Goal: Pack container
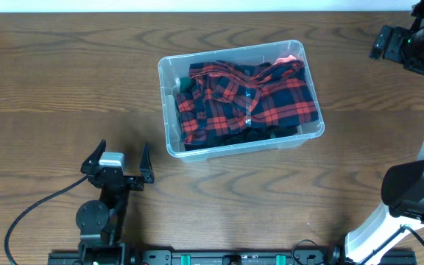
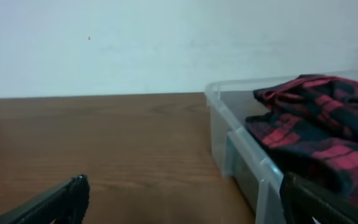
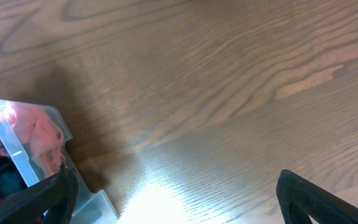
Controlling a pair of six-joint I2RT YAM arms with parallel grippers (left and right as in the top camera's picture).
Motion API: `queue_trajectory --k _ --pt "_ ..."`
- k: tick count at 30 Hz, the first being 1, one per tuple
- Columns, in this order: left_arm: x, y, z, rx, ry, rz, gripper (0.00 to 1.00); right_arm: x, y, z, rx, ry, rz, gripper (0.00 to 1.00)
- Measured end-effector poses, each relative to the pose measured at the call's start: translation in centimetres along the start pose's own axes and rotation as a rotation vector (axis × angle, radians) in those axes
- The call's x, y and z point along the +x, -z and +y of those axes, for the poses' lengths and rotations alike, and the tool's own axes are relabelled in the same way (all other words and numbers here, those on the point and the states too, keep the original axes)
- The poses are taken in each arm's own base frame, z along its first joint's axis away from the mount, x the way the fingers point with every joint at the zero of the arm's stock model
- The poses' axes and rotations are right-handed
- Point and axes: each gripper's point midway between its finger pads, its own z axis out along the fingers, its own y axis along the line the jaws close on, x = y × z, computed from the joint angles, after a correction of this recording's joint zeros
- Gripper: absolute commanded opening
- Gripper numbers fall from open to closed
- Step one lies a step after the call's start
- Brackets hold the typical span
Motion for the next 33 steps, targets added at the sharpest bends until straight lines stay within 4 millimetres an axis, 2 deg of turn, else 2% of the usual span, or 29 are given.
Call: queue_trajectory --k 9,16,33 --pt "3.0 0.4 0.4 -0.017 0.012 0.068 0.98 0.0 0.0 0.0 -0.001 0.0 0.001 0.99" --pt "2.2 0.7 0.8 -0.047 0.008 0.035 0.98 0.0 0.0 0.0 0.0 0.0 0.001 0.99" --pt "2.2 0.7 1.0 -0.055 0.008 0.035 0.98 0.0 0.0 0.0 0.0 0.0 0.0 0.99"
